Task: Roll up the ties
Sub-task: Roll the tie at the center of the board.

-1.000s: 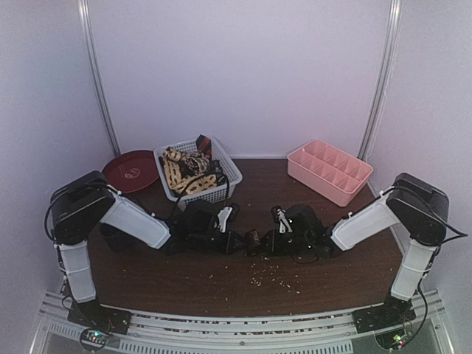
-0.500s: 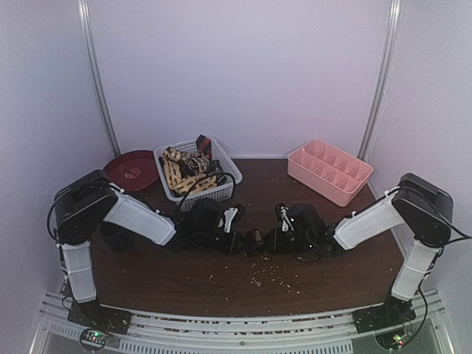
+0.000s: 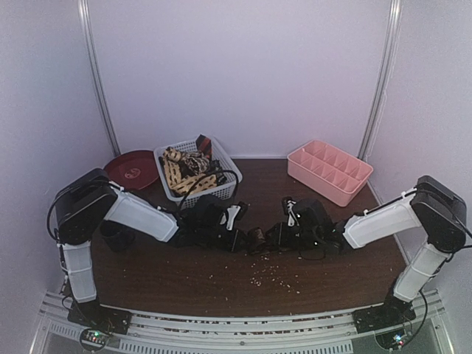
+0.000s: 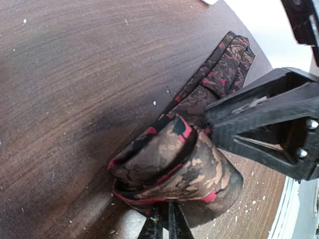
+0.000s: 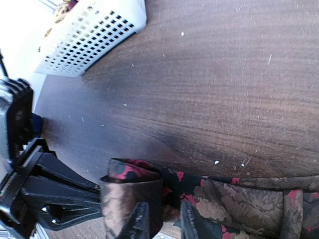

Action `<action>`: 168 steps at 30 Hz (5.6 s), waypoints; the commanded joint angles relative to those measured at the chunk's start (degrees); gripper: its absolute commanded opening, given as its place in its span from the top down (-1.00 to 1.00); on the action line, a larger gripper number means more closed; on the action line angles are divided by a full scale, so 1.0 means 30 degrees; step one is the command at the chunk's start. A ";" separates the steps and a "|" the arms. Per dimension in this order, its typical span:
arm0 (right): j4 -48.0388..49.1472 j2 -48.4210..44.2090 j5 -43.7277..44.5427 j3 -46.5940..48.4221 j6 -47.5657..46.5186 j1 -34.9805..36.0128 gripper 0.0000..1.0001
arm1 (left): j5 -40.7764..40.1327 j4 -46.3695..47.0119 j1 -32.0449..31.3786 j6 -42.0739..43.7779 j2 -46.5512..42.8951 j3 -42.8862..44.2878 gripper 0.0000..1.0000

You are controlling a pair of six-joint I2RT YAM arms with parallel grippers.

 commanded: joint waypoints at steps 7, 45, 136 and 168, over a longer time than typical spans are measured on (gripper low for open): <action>0.0946 -0.1554 -0.0429 -0.0808 0.0136 -0.0090 0.20 | -0.0183 0.0107 -0.0091 0.0274 0.0586 0.0986 0.85; 0.3187 0.2125 -0.5314 -0.0406 0.0224 -0.2406 0.47 | -0.1003 -0.2985 -0.0384 1.5072 0.0274 0.4100 -0.52; 0.1917 0.1812 -0.4287 0.1331 0.0479 -0.0591 0.28 | 0.0542 -0.8367 0.0495 2.0182 0.1948 0.5232 0.07; 0.1698 0.3232 -0.3756 0.1024 0.0204 -0.0329 0.55 | -0.3777 -0.3415 0.0803 1.2863 -0.3445 -0.1120 0.27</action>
